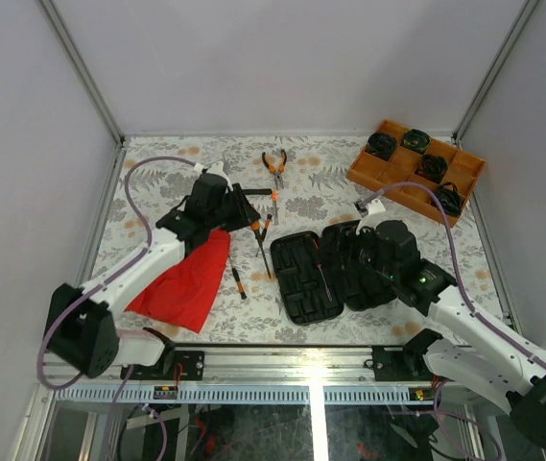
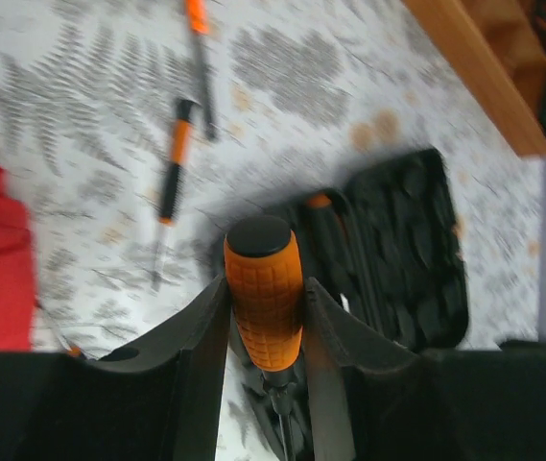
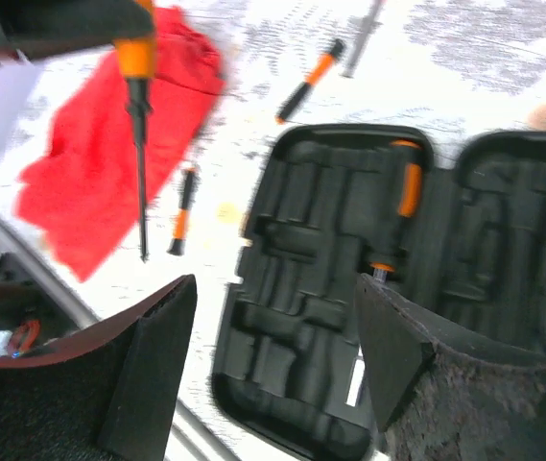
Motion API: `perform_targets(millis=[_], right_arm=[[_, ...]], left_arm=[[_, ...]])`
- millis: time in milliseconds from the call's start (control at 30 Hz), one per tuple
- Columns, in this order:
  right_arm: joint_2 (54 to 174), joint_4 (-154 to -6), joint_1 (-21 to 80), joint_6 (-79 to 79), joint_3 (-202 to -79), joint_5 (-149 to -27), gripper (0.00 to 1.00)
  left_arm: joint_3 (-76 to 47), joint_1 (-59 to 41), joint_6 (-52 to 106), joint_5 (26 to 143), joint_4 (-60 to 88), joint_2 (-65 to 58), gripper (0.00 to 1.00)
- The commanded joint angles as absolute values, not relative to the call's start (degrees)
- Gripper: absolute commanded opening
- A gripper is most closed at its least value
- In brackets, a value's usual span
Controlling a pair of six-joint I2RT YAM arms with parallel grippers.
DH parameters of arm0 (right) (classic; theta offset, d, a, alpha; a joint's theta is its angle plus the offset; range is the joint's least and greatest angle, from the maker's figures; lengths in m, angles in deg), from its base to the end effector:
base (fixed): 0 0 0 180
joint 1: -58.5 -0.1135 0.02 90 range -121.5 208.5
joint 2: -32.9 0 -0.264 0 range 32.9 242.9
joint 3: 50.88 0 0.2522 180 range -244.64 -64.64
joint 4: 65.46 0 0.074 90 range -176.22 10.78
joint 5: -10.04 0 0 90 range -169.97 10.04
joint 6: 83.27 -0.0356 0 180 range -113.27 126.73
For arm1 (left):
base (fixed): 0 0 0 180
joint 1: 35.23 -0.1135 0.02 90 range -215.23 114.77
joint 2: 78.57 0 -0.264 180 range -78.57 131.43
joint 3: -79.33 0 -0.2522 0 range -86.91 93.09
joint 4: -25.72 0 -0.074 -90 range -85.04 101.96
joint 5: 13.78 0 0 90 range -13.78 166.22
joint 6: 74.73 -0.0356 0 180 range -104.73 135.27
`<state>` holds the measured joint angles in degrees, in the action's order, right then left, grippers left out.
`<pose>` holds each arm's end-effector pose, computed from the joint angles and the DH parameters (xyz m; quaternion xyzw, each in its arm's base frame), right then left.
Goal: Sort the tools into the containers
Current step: Pick up the screwdriver from the center of the board.
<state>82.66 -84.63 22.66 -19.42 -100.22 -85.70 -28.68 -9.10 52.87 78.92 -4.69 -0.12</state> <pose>0.1639 0.1228 0.2765 -0.0977 0.8107 0.3316 0.4725 0.2734 -0.1360 0.2780 -0.0789 0.8908 -0.2539 0.3686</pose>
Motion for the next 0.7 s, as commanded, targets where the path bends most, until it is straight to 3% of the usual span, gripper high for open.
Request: perform_targets(millis=[0,100,333,567,667], right_arm=[[85.15,-69.46,22.71,-28.2,-98.91,-99.38,0.73],[86.75,-61.44,19.8,-34.08,-97.12,-100.43,0.73],[90.45,-55.09,7.1,-35.19,-97.78,-90.61,0.7],[94.77,-49.95,2.92,-36.05,-97.71,-85.52,0.66],[97.29,-48.77,2.69,-36.26,-98.41,-85.51,0.59]], left_arm=[[-34.39,-4.51,53.98,82.0,6.7,-9.32,0.0],[-39.36,-2.06,56.51,81.8,9.78,-14.32,0.0],[-46.09,1.81,60.97,82.29,13.9,-21.28,0.0],[-49.16,4.41,63.06,83.23,15.68,-25.06,0.0],[-49.07,5.24,63.25,83.67,15.89,-25.69,0.0]])
